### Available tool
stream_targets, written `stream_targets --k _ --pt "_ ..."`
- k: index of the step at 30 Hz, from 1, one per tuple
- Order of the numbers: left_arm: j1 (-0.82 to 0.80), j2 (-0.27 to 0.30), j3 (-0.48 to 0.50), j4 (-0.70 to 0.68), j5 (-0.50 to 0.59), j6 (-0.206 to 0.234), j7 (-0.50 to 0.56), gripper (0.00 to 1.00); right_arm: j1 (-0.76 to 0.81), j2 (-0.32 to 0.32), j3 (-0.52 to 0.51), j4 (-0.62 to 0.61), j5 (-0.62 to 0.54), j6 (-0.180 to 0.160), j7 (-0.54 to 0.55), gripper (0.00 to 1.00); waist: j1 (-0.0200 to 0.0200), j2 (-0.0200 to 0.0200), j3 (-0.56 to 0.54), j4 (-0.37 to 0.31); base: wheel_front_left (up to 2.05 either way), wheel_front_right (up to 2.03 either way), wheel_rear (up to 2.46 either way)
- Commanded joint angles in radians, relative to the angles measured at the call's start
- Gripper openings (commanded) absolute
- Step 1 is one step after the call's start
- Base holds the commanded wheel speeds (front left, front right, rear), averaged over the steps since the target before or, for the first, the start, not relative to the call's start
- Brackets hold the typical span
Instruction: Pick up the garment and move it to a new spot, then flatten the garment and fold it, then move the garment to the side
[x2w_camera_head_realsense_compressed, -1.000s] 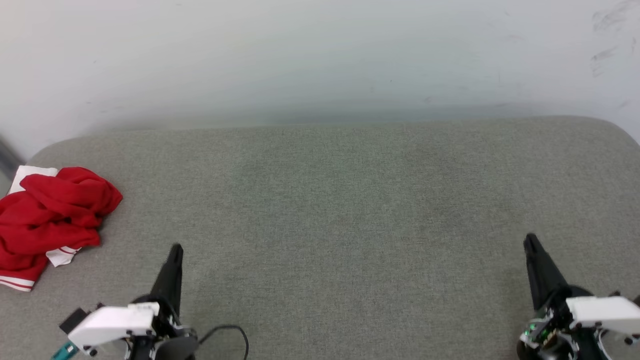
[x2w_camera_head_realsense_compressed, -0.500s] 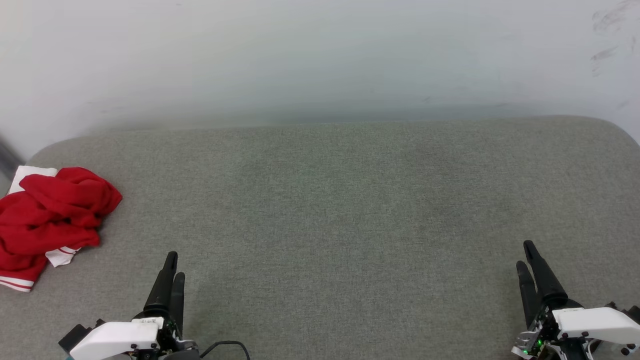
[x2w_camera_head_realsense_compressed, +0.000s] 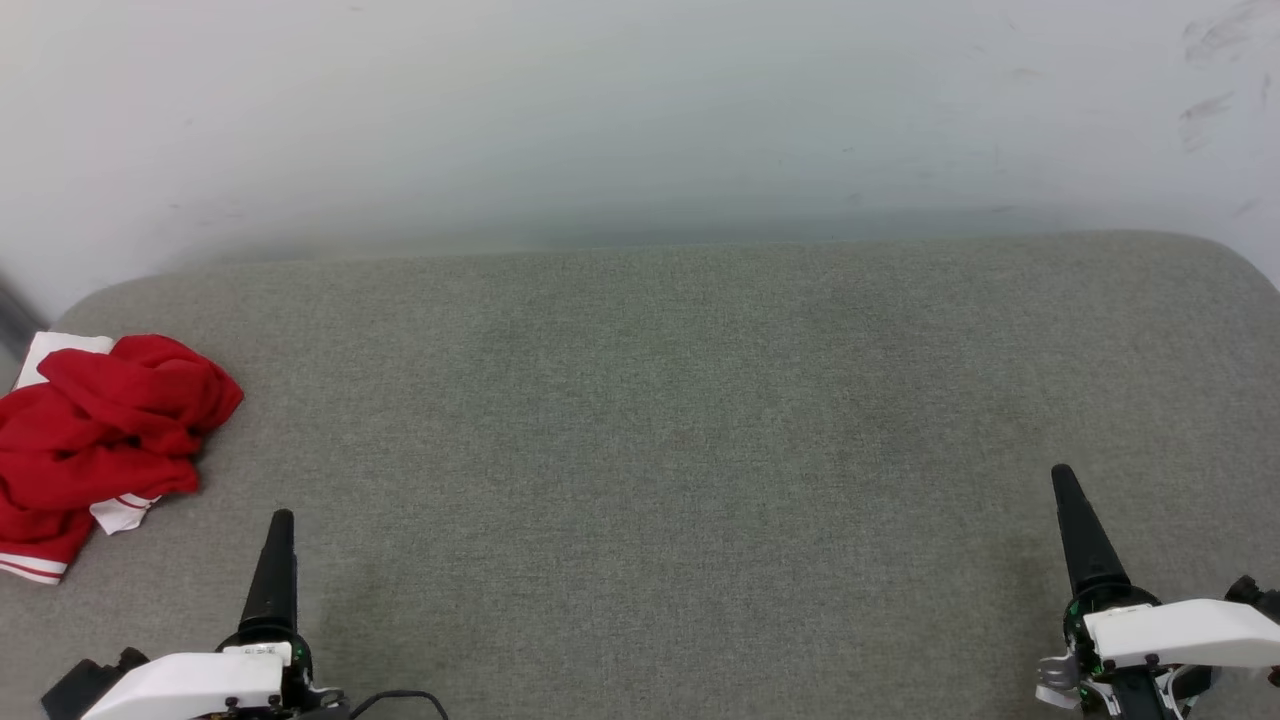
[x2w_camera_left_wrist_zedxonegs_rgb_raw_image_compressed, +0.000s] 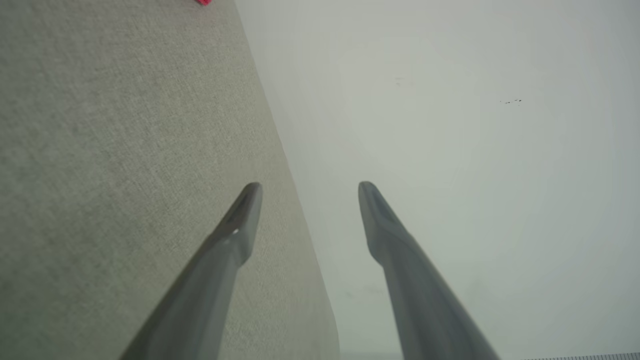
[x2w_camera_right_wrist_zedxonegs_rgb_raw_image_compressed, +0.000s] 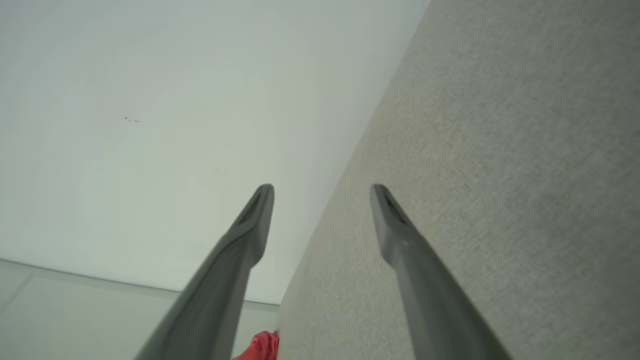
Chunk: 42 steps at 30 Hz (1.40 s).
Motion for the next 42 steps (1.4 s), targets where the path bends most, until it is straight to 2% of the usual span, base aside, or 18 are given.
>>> stream_targets --k 1,9,14,19,25,33,42 --pt "-0.008 0.003 0.018 -0.026 0.033 -0.001 -0.010 1.00 -0.018 -0.001 0.001 -0.027 -0.050 0.000 -0.010 1.00 -0.0001 0.0000 0.000 0.000 0.00 0.00 0.00" --pt "-0.016 0.003 0.088 -0.096 0.214 0.012 -0.040 1.00 -0.025 -0.001 0.016 -0.109 -0.351 0.000 -0.041 1.00 -0.0001 0.0000 0.002 0.001 0.00 0.00 0.00" --pt "-0.007 0.003 0.070 -0.179 0.343 0.045 -0.058 1.00 -0.025 -0.001 0.032 -0.166 -0.526 0.000 -0.059 1.00 -0.0001 0.0000 0.004 0.003 0.00 0.00 0.00" --pt "0.020 0.003 0.010 -0.250 0.474 0.053 -0.074 1.00 -0.020 0.000 0.073 -0.200 -0.675 0.000 -0.076 1.00 -0.0001 0.0000 0.006 0.003 0.00 0.00 0.00" --pt "0.043 0.003 -0.074 -0.307 0.657 0.072 -0.094 1.00 -0.010 0.000 0.091 -0.227 -0.805 0.000 -0.095 1.00 -0.0001 0.0000 0.007 0.002 0.00 0.00 0.00" --pt "0.059 0.018 -0.165 -0.317 0.813 0.096 -0.117 1.00 0.005 0.000 0.076 -0.228 -0.945 0.000 -0.119 1.00 -0.0001 0.0000 0.009 -0.001 0.00 0.00 0.00" --pt "0.066 0.073 -0.271 -0.301 0.945 0.182 -0.142 1.00 0.012 0.000 0.078 -0.212 -1.071 0.000 -0.143 1.00 -0.0001 0.0000 0.012 -0.003 0.00 0.00 0.00"
